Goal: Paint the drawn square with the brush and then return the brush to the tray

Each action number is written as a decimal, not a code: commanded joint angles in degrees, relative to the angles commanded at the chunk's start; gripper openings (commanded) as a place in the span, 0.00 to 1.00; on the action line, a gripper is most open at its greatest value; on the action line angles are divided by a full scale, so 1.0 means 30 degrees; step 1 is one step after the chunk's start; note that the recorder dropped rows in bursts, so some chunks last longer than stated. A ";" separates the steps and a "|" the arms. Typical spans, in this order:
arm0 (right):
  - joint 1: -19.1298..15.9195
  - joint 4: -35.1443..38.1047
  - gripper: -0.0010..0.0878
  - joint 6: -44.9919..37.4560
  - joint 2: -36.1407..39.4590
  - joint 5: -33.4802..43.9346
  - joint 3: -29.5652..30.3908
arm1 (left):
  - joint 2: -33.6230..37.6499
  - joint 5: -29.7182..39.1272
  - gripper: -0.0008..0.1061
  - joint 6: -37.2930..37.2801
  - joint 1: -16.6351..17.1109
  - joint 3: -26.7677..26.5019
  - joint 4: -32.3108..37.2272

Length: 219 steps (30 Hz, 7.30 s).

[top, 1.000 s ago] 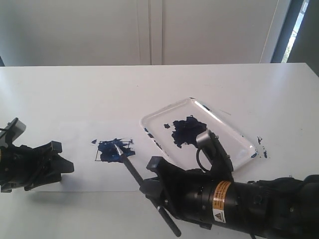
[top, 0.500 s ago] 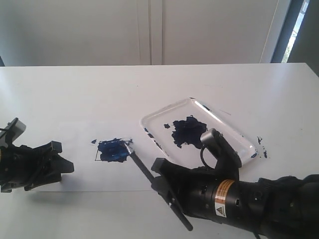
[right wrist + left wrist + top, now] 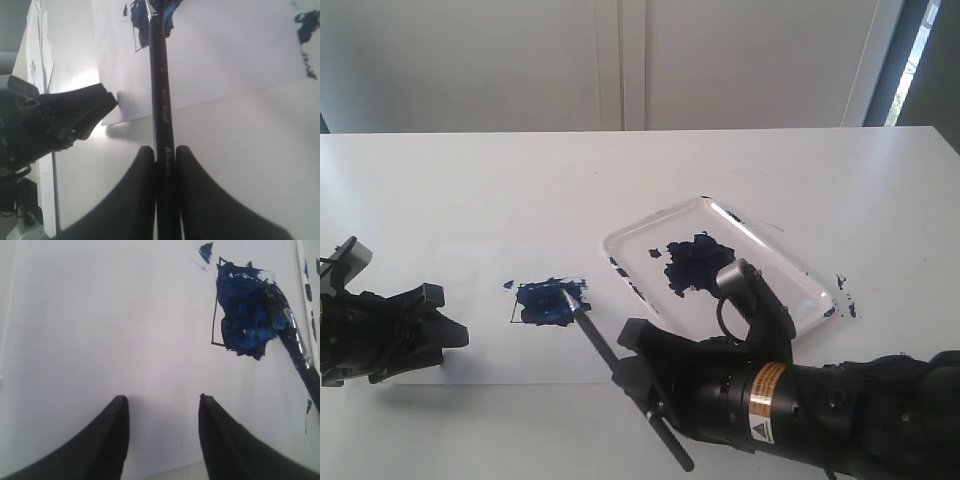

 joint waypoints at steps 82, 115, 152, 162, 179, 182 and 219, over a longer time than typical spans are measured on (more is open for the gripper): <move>-0.2672 -1.4116 0.01 -0.0044 -0.8368 1.8519 -0.0877 | -1.7255 -0.1674 0.50 0.0132 0.0000 0.0014 0.0000; -0.2672 -1.4139 0.16 0.0148 -0.6840 1.5465 -0.0839 | -2.7051 -0.1620 0.50 -0.0838 0.0000 0.5009 -0.0579; -0.2672 -1.3972 0.01 -0.3272 -1.9685 0.7668 0.2470 | -3.1676 -0.2031 0.50 -0.0838 0.0000 0.9942 -0.2313; -0.2672 -1.1807 0.01 -0.3484 -2.4216 0.4002 0.6944 | -3.1808 -0.3051 0.50 -0.0838 0.0000 0.9942 -0.1139; -0.2672 -1.2506 0.01 -0.3132 -2.5994 0.2812 0.8024 | -3.1808 -0.3850 0.50 -0.0838 0.0000 0.9942 -0.0776; -0.2672 -1.2506 0.01 -0.2913 -2.5994 0.2645 0.8024 | -3.1808 -0.4342 0.50 -0.0838 0.0000 0.9942 -0.0586; -0.4441 -1.2109 0.01 -0.2913 -3.0681 0.1635 0.8024 | -3.4441 -0.3847 0.50 -0.0838 0.0000 0.9942 -0.0707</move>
